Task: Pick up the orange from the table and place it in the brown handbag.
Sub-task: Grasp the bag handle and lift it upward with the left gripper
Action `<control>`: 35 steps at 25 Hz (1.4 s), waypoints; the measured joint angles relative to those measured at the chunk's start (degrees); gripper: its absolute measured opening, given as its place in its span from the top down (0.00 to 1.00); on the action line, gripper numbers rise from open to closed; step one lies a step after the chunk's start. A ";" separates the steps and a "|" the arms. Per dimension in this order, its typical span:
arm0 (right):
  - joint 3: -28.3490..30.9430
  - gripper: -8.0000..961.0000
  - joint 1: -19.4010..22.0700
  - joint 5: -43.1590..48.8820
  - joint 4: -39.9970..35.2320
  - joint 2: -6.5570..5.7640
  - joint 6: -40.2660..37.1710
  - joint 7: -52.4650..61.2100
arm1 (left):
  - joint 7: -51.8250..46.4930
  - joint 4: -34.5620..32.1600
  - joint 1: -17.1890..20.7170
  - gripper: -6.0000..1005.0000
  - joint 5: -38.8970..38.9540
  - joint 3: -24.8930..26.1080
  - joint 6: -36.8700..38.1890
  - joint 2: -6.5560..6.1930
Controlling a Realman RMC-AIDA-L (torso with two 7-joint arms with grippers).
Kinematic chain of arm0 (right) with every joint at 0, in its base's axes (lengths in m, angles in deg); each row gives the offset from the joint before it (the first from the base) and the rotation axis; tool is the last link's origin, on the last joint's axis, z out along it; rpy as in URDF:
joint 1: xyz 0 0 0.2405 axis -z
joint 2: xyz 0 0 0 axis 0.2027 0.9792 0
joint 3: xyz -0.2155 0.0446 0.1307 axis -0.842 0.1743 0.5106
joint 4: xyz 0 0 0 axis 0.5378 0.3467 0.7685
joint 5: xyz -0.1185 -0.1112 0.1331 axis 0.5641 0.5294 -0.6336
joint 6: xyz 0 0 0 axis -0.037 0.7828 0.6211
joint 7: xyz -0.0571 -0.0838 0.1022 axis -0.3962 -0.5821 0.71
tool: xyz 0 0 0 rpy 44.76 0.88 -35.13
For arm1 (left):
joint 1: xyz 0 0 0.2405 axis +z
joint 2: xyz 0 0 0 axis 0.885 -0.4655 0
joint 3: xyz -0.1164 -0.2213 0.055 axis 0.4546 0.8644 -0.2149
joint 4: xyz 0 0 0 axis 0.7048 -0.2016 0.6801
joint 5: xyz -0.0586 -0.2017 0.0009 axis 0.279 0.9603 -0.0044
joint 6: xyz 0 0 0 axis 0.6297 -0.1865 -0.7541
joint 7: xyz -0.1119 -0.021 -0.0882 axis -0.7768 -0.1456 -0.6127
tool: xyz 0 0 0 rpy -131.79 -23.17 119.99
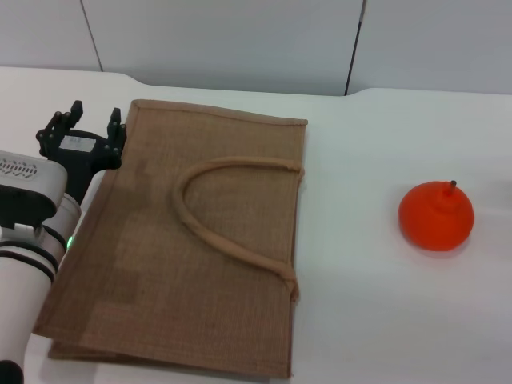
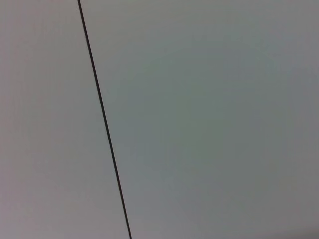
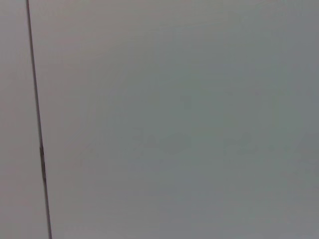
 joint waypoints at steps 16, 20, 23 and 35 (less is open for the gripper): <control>0.00 0.10 -0.06 0.00 -0.02 -0.08 0.00 -0.04 | 0.01 0.01 -0.03 0.46 0.00 0.01 0.18 0.00; 0.00 0.10 -0.06 0.00 -0.02 -0.08 0.00 -0.02 | 0.01 0.01 -0.20 0.46 0.00 0.01 0.18 0.00; 0.00 0.10 -0.18 0.00 -0.02 -0.08 -0.19 0.02 | 0.01 0.01 -0.43 0.46 0.04 0.01 0.17 0.00; -0.18 0.10 -0.64 0.00 -0.11 -0.15 -1.46 0.16 | -4.70 -3.09 -0.54 0.46 -0.51 0.35 -0.30 -0.83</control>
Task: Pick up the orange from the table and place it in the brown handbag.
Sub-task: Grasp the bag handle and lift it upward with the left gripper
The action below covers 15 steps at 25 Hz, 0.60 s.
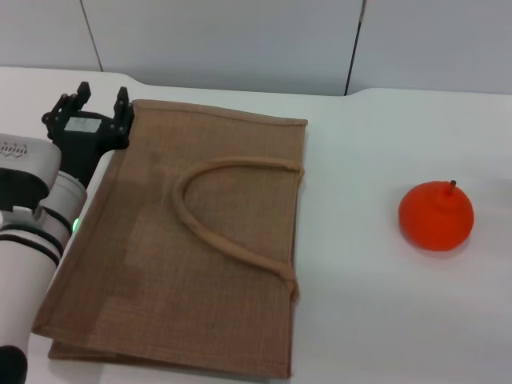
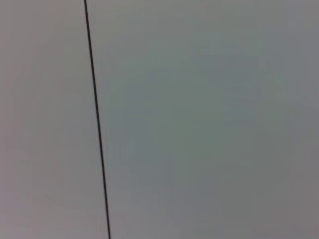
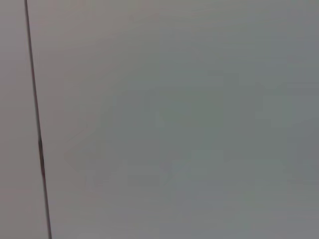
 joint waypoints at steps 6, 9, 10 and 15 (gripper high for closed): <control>-0.05 0.10 -0.06 0.00 0.00 -0.02 -0.29 0.03 | -2.49 -4.48 1.25 0.46 0.31 0.40 -0.10 -0.84; -0.19 0.10 -0.18 0.00 0.01 -0.02 -1.15 0.09 | -5.81 -5.90 1.77 0.46 0.25 0.75 -0.08 -1.80; -0.21 0.10 -0.21 0.00 0.01 -0.02 -1.30 0.10 | -7.36 -6.17 1.82 0.46 0.12 0.93 -0.09 -2.11; -0.27 0.10 -0.22 0.00 0.01 -0.02 -1.45 0.12 | -8.47 -7.18 1.84 0.46 0.26 3.22 -5.08 -2.36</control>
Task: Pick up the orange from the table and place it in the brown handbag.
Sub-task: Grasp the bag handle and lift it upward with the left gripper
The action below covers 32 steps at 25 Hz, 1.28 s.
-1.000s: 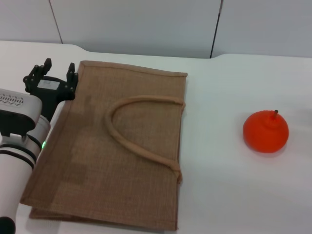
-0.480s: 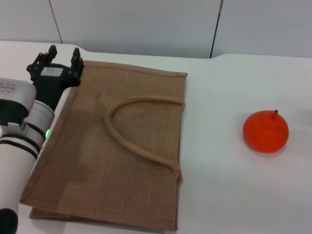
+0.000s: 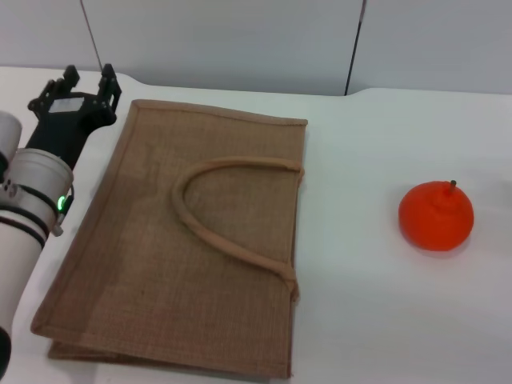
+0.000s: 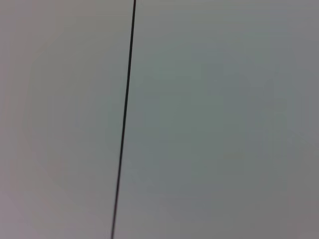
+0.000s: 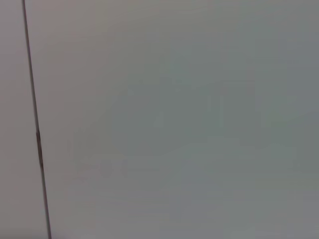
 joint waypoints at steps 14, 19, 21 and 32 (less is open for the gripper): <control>-0.17 0.10 -0.39 0.29 0.00 0.00 0.02 0.43 | 21.94 -24.14 3.82 0.46 -0.39 16.09 -44.72 -1.72; -0.17 0.10 -0.47 0.35 0.00 0.00 0.01 0.84 | 30.05 -28.27 2.99 0.46 -0.88 30.03 -67.55 2.65; -0.21 0.10 -0.55 0.39 0.00 0.01 0.02 0.86 | 31.22 -28.74 1.92 0.46 -1.59 33.04 -74.16 2.89; -0.26 0.10 -0.85 0.44 -0.09 0.00 0.02 1.55 | 29.16 -28.19 -4.62 0.46 -9.59 38.66 -91.03 2.86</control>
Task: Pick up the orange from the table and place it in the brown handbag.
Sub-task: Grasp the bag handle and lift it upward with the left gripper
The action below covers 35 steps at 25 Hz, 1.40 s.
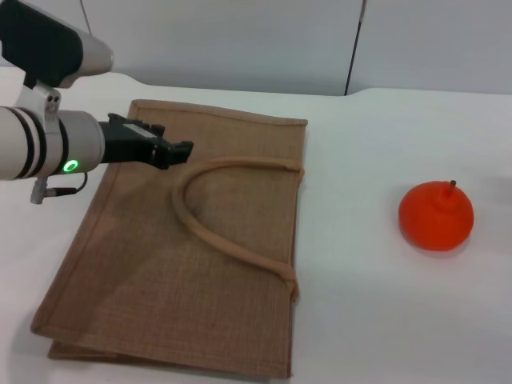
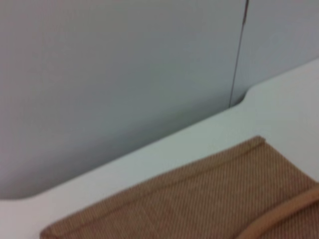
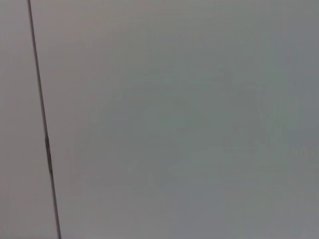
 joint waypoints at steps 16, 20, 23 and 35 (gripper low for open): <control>0.00 0.10 -0.49 0.00 -0.12 0.00 0.00 0.15 | -9.98 7.10 -5.19 0.46 -4.48 0.63 -2.81 0.00; 0.00 0.10 -0.64 0.00 -0.50 0.00 0.00 0.17 | -10.03 9.21 -6.32 0.46 -4.51 0.82 -2.98 0.01; 0.00 0.10 -0.68 0.00 -0.53 0.00 -0.01 0.17 | -10.08 11.58 -7.48 0.46 -4.58 1.16 -2.94 0.01; 0.00 0.10 -0.65 0.00 -0.53 0.00 0.00 0.17 | -10.61 16.19 -11.20 0.46 -6.42 1.59 -3.61 -0.12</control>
